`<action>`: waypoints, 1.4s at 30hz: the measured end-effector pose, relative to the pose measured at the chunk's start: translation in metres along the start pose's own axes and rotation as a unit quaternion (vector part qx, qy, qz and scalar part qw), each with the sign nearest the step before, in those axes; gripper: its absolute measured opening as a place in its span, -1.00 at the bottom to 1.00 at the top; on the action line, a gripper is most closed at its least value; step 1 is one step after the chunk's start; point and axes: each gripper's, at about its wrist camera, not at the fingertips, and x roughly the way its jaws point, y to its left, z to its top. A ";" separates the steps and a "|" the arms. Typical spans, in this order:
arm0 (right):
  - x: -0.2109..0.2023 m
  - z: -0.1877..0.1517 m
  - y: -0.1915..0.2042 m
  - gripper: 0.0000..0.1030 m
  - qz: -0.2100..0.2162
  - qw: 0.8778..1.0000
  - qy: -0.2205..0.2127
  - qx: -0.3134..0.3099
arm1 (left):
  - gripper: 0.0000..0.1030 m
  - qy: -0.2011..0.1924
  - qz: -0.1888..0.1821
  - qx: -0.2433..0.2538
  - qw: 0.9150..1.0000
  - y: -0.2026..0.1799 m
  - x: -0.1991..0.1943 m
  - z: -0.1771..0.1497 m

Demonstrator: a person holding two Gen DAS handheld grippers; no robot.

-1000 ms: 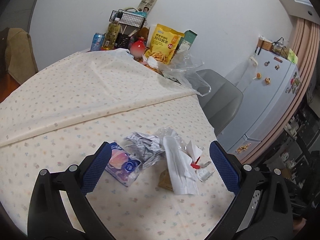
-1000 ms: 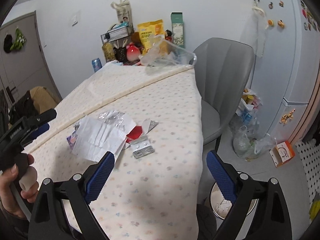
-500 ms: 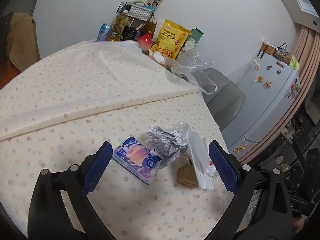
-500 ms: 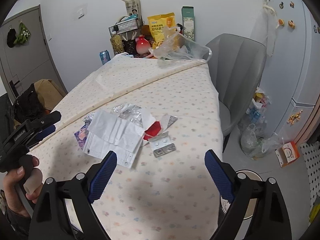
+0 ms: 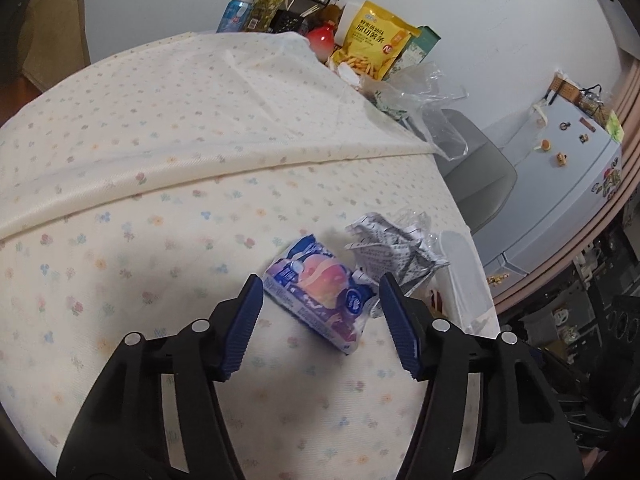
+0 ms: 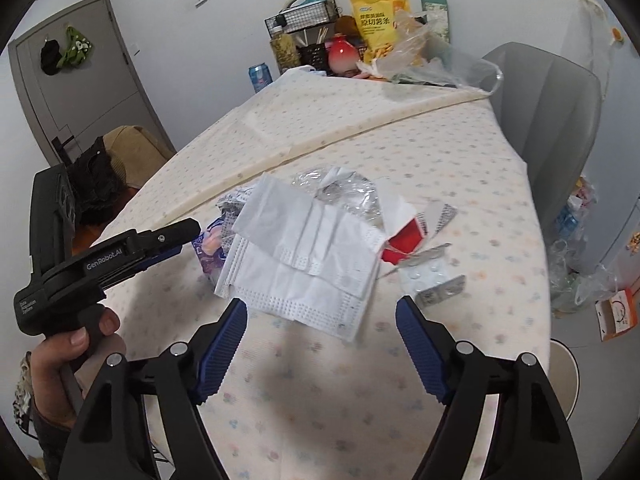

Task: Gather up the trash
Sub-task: 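Grasp the white face masks with the right tool while the left tool grasps the wet-wipe pack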

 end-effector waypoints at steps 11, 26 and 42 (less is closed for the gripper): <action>0.017 -0.004 -0.004 -0.93 0.050 0.998 0.018 0.024 | 0.23 0.024 0.034 -0.002 0.999 0.010 0.008 -0.002; -0.041 0.007 -0.025 -0.95 0.070 0.995 -0.051 0.044 | 0.48 0.040 0.095 0.055 0.993 -0.032 0.031 -0.005; -0.069 -0.007 -0.066 -0.95 0.066 0.992 -0.077 0.078 | -0.12 0.050 0.199 0.138 0.969 -0.053 0.045 -0.011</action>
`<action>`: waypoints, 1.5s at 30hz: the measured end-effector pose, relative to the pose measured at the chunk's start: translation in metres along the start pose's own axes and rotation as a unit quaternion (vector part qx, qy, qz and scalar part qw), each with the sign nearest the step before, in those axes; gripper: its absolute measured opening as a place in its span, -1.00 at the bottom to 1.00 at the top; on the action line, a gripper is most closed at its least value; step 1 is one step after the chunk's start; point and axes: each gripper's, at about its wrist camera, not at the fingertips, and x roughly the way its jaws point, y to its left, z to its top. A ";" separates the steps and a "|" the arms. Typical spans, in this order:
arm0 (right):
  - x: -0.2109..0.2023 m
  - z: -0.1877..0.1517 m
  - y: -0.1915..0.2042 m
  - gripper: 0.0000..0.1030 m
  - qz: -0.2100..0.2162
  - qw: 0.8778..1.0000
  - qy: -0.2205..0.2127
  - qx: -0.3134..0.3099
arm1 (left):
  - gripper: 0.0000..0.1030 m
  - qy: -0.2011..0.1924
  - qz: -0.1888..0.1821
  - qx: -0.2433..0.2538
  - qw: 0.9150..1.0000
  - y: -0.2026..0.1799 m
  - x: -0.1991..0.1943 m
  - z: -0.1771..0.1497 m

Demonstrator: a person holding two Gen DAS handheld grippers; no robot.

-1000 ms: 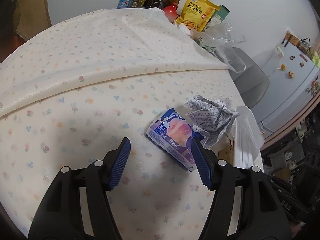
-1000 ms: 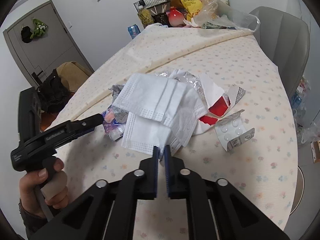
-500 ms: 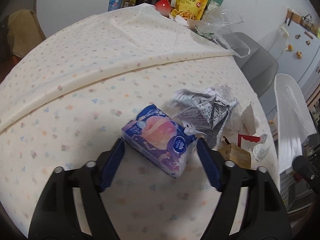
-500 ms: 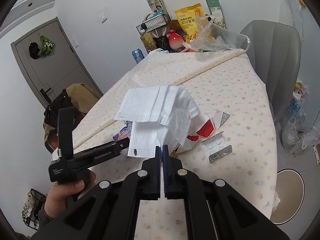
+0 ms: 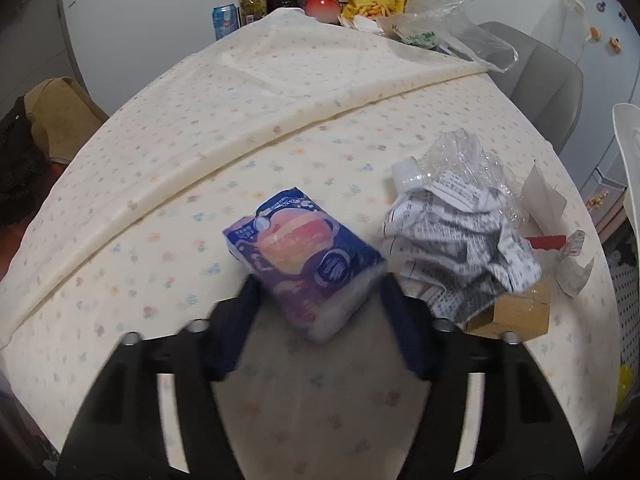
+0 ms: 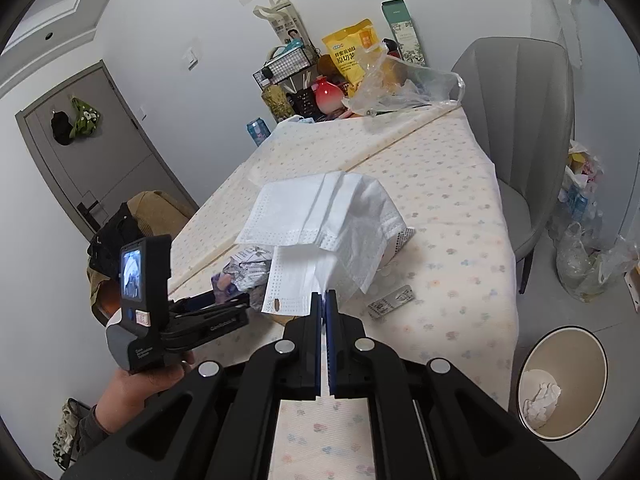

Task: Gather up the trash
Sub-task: 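Grasp the white face masks with the right tool while the left tool grasps the wet-wipe pack, then carry the masks and wet-wipe pack in both tools toward the bin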

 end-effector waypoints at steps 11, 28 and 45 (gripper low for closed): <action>-0.011 0.000 0.011 -0.95 -0.009 1.000 -0.010 -0.012 | -0.76 -0.048 -0.083 -0.067 0.993 0.047 -0.047 -0.013; -0.051 -0.003 -0.035 -0.95 -0.027 0.998 -0.042 0.024 | -0.76 -0.107 -0.146 -0.013 0.983 -0.023 -0.109 0.013; -0.100 -0.018 -0.122 -0.95 -0.106 0.989 -0.059 0.089 | -0.76 -0.083 -0.223 0.094 0.967 -0.160 -0.099 0.022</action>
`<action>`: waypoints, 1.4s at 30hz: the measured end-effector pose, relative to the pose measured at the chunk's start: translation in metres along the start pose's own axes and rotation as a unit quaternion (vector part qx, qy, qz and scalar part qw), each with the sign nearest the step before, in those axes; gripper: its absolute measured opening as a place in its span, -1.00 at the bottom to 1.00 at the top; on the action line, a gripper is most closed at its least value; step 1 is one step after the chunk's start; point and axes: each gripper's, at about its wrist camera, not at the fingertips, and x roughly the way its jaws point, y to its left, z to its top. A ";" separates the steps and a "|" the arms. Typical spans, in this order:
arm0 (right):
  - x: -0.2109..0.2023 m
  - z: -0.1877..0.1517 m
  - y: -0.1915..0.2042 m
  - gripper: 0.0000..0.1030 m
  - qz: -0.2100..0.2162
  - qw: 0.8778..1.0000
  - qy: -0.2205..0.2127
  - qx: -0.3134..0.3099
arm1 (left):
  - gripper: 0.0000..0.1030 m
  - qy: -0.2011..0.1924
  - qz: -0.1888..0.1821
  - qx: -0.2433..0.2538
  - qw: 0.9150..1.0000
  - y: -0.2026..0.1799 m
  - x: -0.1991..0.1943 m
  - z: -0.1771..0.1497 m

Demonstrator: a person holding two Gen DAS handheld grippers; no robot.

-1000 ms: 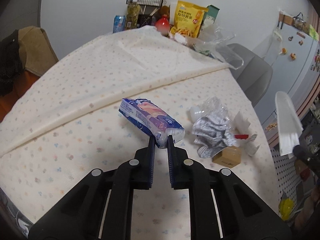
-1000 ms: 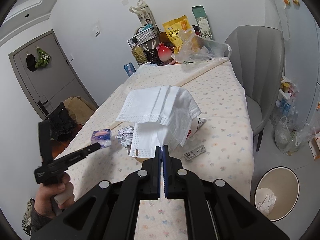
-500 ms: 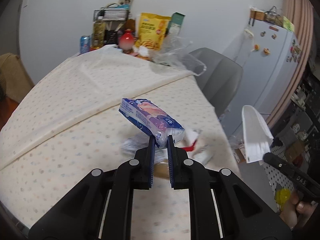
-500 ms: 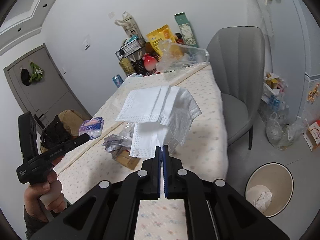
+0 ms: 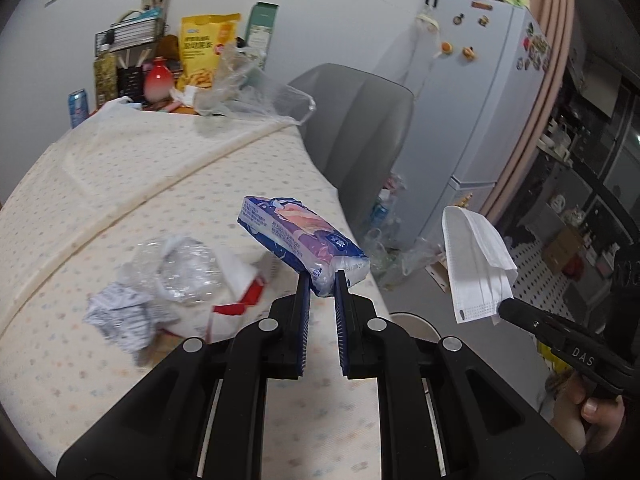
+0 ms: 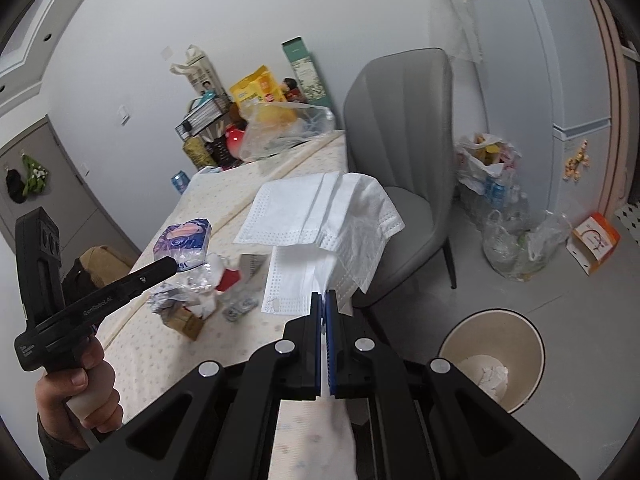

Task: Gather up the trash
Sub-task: 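Carry the masks and wet-wipe pack in both tools toward the bin, then open both tools over the bin to drop masks and wipe pack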

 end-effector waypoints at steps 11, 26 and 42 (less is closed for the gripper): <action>0.008 -0.008 -0.066 -0.94 -0.030 0.998 0.010 0.055 | -0.76 0.047 -0.023 0.040 0.998 -0.055 0.054 0.000; 0.034 -0.024 -0.140 -0.87 -0.069 0.990 0.035 0.117 | -0.76 0.101 -0.038 0.074 0.991 -0.102 0.110 -0.012; 0.015 -0.051 -0.214 0.15 -0.108 0.972 0.018 0.206 | -0.76 0.150 -0.062 0.127 0.979 -0.166 0.152 -0.024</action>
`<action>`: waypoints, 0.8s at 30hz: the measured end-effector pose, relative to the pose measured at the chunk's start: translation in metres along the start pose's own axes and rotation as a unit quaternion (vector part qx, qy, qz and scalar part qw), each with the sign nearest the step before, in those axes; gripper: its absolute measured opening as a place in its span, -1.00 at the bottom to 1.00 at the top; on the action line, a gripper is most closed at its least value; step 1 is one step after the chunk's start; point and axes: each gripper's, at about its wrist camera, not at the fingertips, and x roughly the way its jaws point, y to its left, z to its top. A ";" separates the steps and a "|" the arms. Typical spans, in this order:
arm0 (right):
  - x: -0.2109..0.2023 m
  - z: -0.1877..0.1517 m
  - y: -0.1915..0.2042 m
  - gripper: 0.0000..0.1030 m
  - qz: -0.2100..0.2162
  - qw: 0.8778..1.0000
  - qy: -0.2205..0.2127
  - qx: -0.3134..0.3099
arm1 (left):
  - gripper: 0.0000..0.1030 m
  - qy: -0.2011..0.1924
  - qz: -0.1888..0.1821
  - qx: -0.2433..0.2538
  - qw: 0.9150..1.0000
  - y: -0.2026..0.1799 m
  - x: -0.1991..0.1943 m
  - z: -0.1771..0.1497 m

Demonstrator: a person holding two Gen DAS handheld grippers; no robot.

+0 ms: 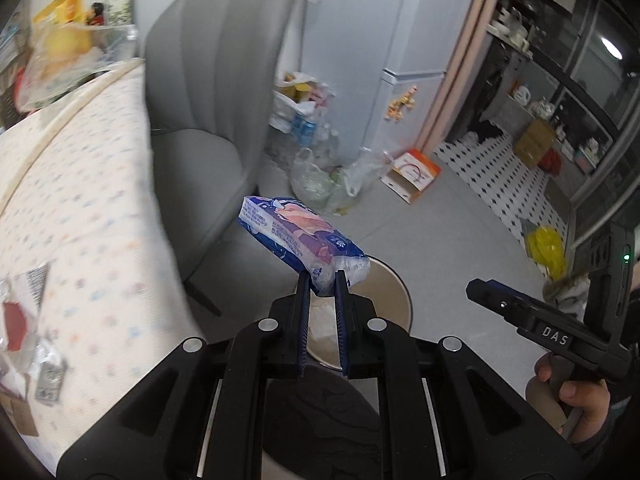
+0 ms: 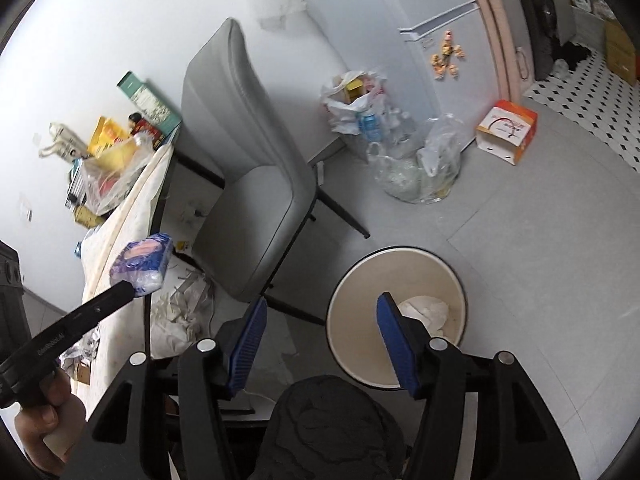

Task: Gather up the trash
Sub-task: 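Open both tools over the bin to drop masks and wipe pack, then move both tools back toward the table trash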

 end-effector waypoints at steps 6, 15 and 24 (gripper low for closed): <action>-0.022 0.007 -0.032 0.16 -0.013 0.999 -0.023 0.028 | -0.76 0.022 -0.019 0.031 0.999 -0.038 0.026 0.008; -0.042 0.008 -0.063 0.16 -0.024 0.997 -0.041 0.055 | 0.51 0.045 -0.043 0.037 0.997 -0.067 0.060 0.017; -0.047 0.007 -0.053 0.22 -0.014 0.998 -0.044 0.045 | 0.76 0.005 -0.019 0.010 1.000 -0.045 0.027 0.016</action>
